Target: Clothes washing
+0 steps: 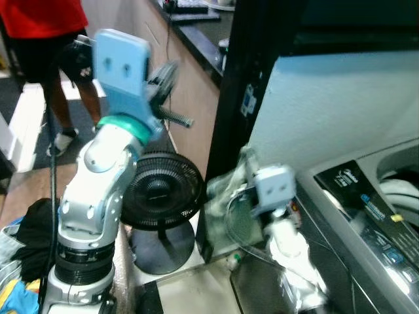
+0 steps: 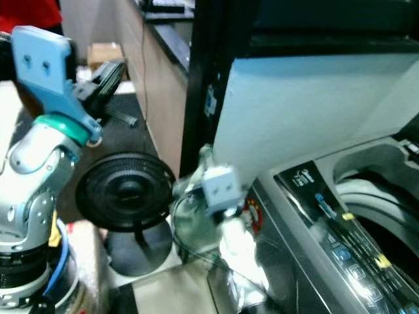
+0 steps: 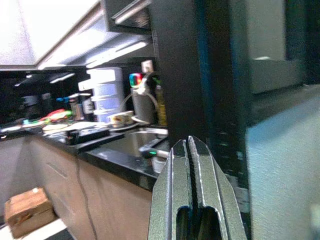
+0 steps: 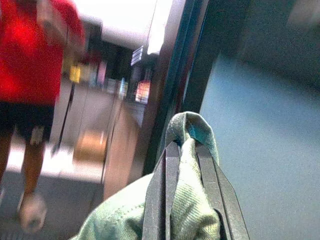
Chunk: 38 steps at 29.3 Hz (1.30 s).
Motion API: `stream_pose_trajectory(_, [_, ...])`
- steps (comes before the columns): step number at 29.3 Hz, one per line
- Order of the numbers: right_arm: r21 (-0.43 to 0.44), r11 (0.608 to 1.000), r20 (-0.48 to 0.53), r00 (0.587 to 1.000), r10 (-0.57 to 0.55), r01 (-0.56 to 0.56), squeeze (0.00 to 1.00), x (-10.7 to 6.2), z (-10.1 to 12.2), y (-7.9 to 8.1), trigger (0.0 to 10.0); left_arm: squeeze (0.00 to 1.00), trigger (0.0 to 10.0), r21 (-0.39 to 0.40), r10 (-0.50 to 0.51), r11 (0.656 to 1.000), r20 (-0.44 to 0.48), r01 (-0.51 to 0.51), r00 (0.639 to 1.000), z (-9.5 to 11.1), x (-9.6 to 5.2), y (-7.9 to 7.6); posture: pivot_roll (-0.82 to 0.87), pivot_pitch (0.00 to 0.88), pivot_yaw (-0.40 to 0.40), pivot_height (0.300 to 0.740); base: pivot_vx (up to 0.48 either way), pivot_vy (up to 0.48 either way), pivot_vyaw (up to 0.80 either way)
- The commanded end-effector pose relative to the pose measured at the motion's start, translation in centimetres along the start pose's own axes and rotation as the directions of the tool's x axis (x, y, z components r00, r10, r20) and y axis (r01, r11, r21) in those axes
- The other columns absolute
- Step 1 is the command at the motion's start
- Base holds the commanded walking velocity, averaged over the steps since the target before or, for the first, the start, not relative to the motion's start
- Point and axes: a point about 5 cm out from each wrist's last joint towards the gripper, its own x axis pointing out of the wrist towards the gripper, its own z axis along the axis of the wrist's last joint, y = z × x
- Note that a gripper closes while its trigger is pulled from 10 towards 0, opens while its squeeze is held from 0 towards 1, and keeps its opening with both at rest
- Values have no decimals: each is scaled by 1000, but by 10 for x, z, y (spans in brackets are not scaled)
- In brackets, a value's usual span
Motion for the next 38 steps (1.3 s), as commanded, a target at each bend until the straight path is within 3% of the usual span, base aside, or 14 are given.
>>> stream_pose_trajectory(1, [14,999,76,996,-38,38,0,13,19,-7,10000,0,10000,0,-9,1000,-24,9,1000,-6,-3,-2,163,0,11,740,0,0,-800])
stream_pose_trajectory(2, [18,998,146,988,-59,57,0,25,36,-11,10000,0,10000,-9,-9,1000,-34,9,999,-9,-4,-3,163,0,11,740,0,0,-800])
stream_pose_trajectory(5, [8,997,211,974,-77,77,0,34,51,-15,10000,0,10000,-13,-12,1000,-42,11,999,-11,-5,-5,162,0,7,740,0,0,-800])
stream_pose_trajectory(6, [-33,995,246,966,-86,97,0,40,56,-20,10000,0,10000,-19,-13,1000,-49,12,999,-14,-7,-8,159,0,-4,740,0,0,-800])
stream_pose_trajectory(11, [-153,976,217,969,-120,155,0,42,41,-30,10000,0,10000,-90,-23,996,-108,13,994,-30,-16,-20,162,0,-22,740,0,0,-800])
stream_pose_trajectory(16, [-170,974,207,972,-114,150,0,43,39,-28,10000,0,10000,-90,-105,992,-185,90,977,-54,-36,-42,154,0,-20,740,0,0,-709])
stream_pose_trajectory(20, [-149,979,192,975,-108,138,0,43,39,-25,10000,0,10000,-25,-91,996,-279,88,956,-76,-75,-43,146,0,-19,740,0,0,0])
stream_pose_trajectory(24, [-144,980,188,976,-110,138,0,43,38,-26,10000,0,10000,-6,-80,997,-280,81,957,-76,-79,-41,154,0,-22,740,0,0,0])
stream_pose_trajectory(26, [-125,983,172,978,-115,137,0,41,33,-25,10000,0,10000,84,-34,995,-221,53,975,-69,-80,-34,167,0,-26,740,0,0,-800])
stream_pose_trajectory(27, [-125,983,172,978,-115,137,0,41,33,-25,10000,0,10000,84,-34,995,-221,53,975,-69,-80,-34,167,0,-26,740,0,0,-800])
stream_pose_trajectory(28, [-110,985,162,980,-111,130,0,40,30,-23,10000,0,10000,141,39,990,-162,-16,986,-62,-76,-26,179,0,-29,740,0,0,-800])
stream_pose_trajectory(33, [-94,988,156,982,-103,119,0,40,28,-19,10000,0,10000,121,180,979,-125,-165,976,-57,-70,-14,186,0,-31,740,0,0,-800])
stream_pose_trajectory(38, [-92,989,151,983,-101,115,0,40,27,-18,10000,0,10000,122,205,974,-107,-191,973,-54,-64,-10,191,0,-34,740,0,0,-800])
